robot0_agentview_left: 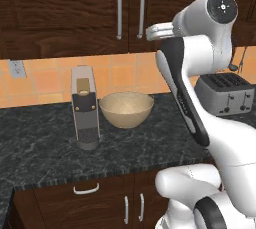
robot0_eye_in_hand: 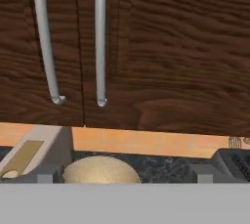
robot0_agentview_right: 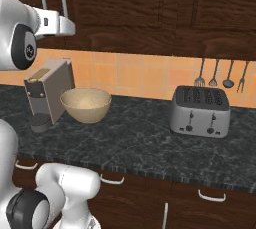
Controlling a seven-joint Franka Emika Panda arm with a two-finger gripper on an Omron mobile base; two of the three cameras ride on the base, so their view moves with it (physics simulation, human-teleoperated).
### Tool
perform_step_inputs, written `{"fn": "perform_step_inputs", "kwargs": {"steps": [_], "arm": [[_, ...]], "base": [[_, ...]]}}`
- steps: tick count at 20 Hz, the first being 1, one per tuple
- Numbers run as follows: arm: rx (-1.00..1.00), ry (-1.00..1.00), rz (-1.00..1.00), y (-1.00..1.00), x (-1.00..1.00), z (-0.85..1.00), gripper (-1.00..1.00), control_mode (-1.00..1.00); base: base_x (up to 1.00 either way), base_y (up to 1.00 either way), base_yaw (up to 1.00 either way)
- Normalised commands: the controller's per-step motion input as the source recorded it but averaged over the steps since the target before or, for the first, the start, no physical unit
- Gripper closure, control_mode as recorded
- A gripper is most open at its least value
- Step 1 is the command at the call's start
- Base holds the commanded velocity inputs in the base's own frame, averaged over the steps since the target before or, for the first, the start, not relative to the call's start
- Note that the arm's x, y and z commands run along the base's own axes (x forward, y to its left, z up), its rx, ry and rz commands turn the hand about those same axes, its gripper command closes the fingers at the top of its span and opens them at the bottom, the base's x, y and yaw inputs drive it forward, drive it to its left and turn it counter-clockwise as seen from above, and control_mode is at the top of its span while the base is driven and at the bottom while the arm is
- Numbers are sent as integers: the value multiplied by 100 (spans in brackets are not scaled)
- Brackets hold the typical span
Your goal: Open the cabinet, pick up the bread from the cabinet and place it in the basket. Then move the basket to the dining counter.
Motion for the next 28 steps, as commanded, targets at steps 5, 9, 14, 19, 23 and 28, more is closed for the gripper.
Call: {"fn": "perform_step_inputs", "kwargs": {"steps": [5, 9, 14, 19, 23, 28], "arm": [[0, 1, 0, 13, 56, 22, -100, -100], [0, 0, 0, 18, 48, 2, -100, -100], [0, 1, 0, 24, 50, 0, -100, -100], [0, 0, 0, 10, 52, -4, -100, -100], [0, 0, 0, 2, 57, -7, -100, -100], [0, 0, 0, 3, 56, -12, -100, -100]], "base": [[0, 0, 0], [0, 0, 0], [0, 0, 0], [0, 0, 0], [0, 0, 0], [0, 0, 0]]}}
